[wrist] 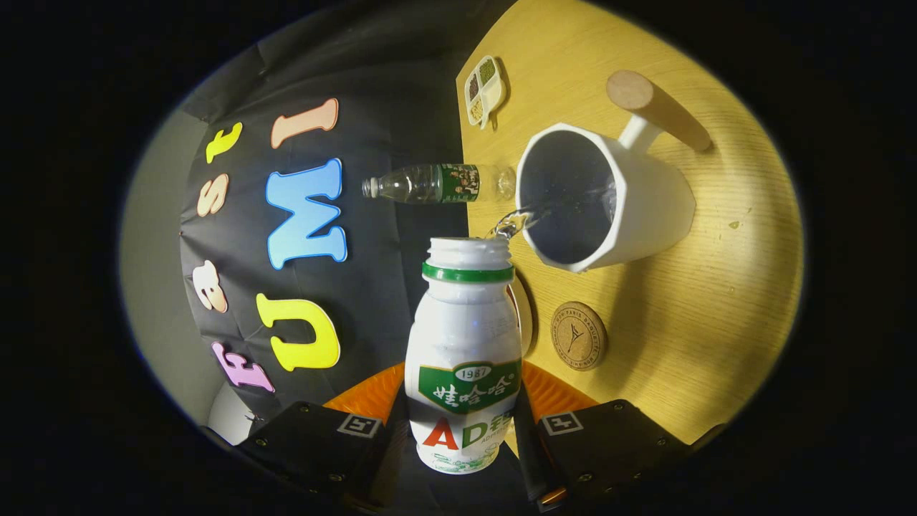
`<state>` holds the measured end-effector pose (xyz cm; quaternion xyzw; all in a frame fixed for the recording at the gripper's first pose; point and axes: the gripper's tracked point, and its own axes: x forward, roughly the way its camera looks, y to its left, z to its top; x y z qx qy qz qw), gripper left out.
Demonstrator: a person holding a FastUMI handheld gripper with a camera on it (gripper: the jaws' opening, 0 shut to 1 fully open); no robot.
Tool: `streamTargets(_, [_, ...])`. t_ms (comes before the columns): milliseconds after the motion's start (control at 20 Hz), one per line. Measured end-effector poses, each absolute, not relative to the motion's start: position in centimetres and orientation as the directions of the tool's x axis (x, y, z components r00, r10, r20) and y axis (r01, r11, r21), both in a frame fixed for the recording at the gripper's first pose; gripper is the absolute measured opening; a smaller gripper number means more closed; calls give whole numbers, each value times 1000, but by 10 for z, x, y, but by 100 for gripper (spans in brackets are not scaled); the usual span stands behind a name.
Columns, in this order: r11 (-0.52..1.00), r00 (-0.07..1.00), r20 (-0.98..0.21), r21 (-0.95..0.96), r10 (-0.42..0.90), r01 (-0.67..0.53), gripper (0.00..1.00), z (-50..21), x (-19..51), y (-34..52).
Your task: Take the bottle from table, then pour the juice into the cup, finally place the bottle on the coaster
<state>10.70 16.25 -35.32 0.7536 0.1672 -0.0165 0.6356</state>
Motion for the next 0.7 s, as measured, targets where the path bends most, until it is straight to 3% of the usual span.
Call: streamTargets(700, [-197,953,-218,945,209,260,66,-340,110,163])
